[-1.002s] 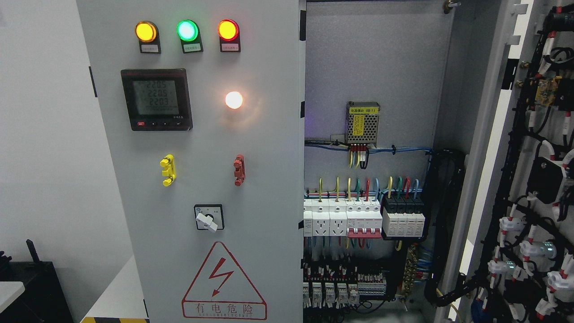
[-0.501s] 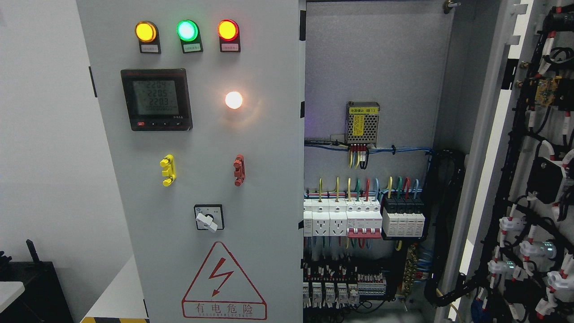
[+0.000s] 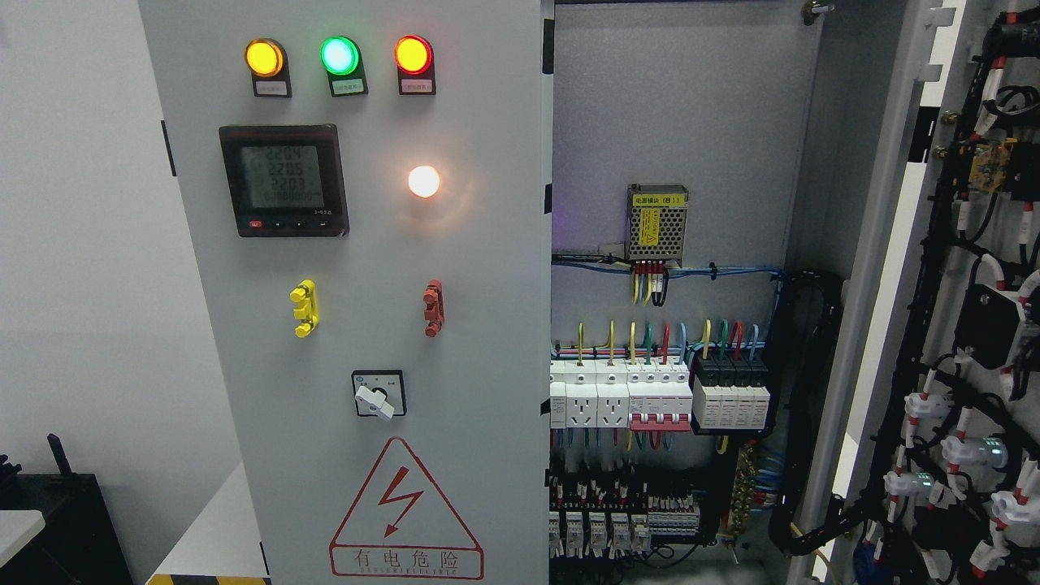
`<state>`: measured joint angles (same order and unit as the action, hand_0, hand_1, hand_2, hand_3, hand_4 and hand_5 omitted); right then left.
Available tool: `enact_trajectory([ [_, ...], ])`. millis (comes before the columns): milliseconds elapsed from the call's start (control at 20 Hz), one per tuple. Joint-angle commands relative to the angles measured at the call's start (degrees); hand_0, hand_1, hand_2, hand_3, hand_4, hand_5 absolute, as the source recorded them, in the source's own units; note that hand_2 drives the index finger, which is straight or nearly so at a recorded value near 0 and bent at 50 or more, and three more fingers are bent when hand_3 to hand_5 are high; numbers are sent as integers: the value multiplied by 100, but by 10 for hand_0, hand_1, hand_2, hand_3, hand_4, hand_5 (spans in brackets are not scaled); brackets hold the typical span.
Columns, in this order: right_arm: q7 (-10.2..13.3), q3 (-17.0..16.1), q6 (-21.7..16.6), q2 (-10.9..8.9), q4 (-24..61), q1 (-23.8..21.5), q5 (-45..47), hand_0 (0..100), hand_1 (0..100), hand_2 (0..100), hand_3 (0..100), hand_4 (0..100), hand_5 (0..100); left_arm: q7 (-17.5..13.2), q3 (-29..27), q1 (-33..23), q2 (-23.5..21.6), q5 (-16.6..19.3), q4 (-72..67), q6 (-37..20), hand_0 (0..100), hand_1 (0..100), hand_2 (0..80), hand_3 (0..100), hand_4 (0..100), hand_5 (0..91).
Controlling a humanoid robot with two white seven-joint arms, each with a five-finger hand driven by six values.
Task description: Open door with both hands
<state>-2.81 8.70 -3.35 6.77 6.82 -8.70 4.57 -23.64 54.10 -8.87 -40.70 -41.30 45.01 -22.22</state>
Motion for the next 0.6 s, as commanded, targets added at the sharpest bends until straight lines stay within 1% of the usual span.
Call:
enact_trajectory([
  [0, 0, 0, 1, 0, -6, 0, 0, 0, 0, 0, 0, 0, 0, 8, -961, 209, 2143, 824, -3040, 34, 0, 0, 0, 0, 42, 0],
  [50, 0, 0, 1, 0, -6, 0, 0, 0, 0, 0, 0, 0, 0, 9, -1163, 306, 2406, 991, -3381, 34, 0, 0, 0, 0, 42, 0],
  [150, 0, 0, 1, 0, 3, 0, 0, 0, 0, 0, 0, 0, 0, 9, -1479, 377, 2750, 1246, -3814, 34, 0, 0, 0, 0, 42, 0],
  [301, 0, 0, 1, 0, -6, 0, 0, 0, 0, 0, 0, 0, 0, 9, -1910, 403, 3023, 1598, -3965, 43, 0, 0, 0, 0, 41, 0],
  [401, 0, 0, 1, 0, 3, 0, 0, 0, 0, 0, 0, 0, 0, 17, -2183, 403, 3129, 1695, -3974, 86, 0, 0, 0, 0, 41, 0],
  [551, 0, 0, 1, 0, -6, 0, 0, 0, 0, 0, 0, 0, 0, 17, -2412, 395, 3261, 1695, -3991, 95, 0, 0, 0, 0, 41, 0],
])
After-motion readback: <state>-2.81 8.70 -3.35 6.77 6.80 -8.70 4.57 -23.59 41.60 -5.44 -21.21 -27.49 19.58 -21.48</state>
